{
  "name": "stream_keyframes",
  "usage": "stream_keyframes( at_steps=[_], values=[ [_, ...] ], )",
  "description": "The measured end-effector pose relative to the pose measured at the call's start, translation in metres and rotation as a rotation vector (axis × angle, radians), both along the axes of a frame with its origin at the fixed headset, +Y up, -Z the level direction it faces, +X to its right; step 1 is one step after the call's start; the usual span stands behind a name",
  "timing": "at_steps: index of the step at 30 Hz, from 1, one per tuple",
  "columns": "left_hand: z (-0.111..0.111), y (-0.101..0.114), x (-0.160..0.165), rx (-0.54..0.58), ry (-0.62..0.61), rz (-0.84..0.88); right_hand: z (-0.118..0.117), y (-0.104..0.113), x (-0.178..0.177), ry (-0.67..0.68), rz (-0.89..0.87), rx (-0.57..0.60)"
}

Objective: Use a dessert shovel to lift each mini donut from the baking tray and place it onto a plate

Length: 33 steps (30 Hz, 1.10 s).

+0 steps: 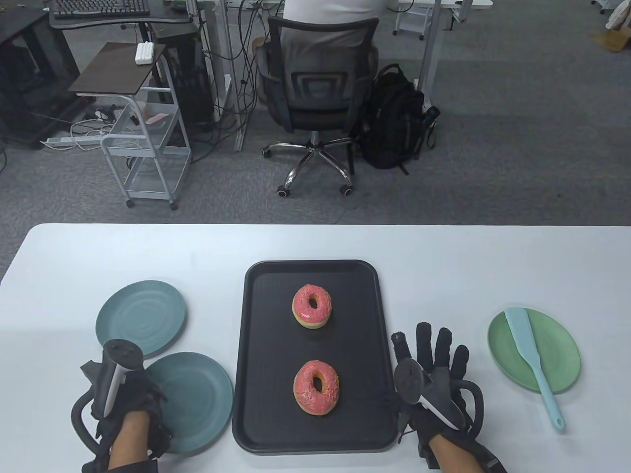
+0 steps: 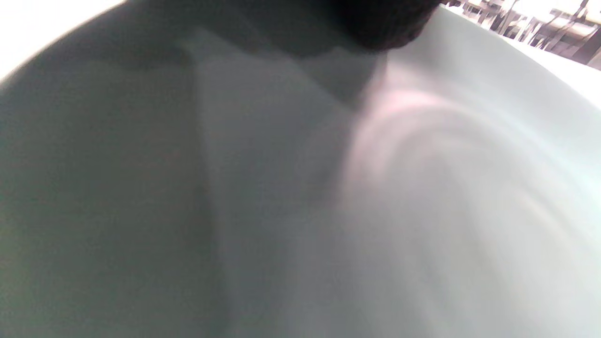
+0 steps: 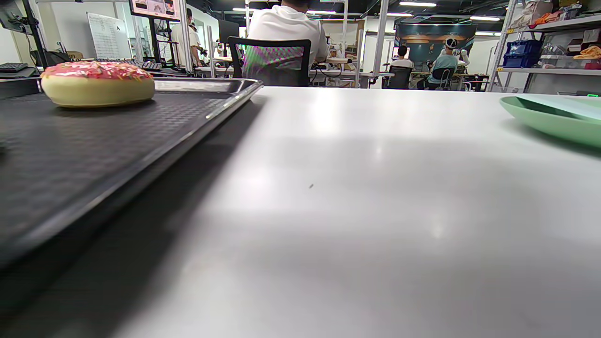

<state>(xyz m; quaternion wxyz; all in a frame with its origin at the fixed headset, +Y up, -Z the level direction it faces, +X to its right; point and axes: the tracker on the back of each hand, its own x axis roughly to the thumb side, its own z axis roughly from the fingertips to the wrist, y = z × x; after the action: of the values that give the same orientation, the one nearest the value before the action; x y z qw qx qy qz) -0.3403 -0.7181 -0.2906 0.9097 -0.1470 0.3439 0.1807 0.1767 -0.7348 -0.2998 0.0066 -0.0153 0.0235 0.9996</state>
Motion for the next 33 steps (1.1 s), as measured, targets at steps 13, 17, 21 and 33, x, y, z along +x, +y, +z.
stream_keyframes(
  at_steps=[13,17,21,33],
  values=[
    [0.016,0.044,0.000,0.318,-0.079,0.143,0.001,0.001,0.000,-0.004,-0.010,0.009],
    [0.013,0.042,0.009,0.394,-0.096,0.274,0.001,0.001,0.001,-0.007,-0.012,0.009],
    [0.004,0.037,0.031,0.403,-0.171,0.409,0.001,0.002,0.002,-0.013,-0.010,0.002],
    [-0.015,-0.005,0.137,0.260,-0.396,0.707,-0.001,0.005,0.016,-0.058,-0.054,-0.002]
  ],
)
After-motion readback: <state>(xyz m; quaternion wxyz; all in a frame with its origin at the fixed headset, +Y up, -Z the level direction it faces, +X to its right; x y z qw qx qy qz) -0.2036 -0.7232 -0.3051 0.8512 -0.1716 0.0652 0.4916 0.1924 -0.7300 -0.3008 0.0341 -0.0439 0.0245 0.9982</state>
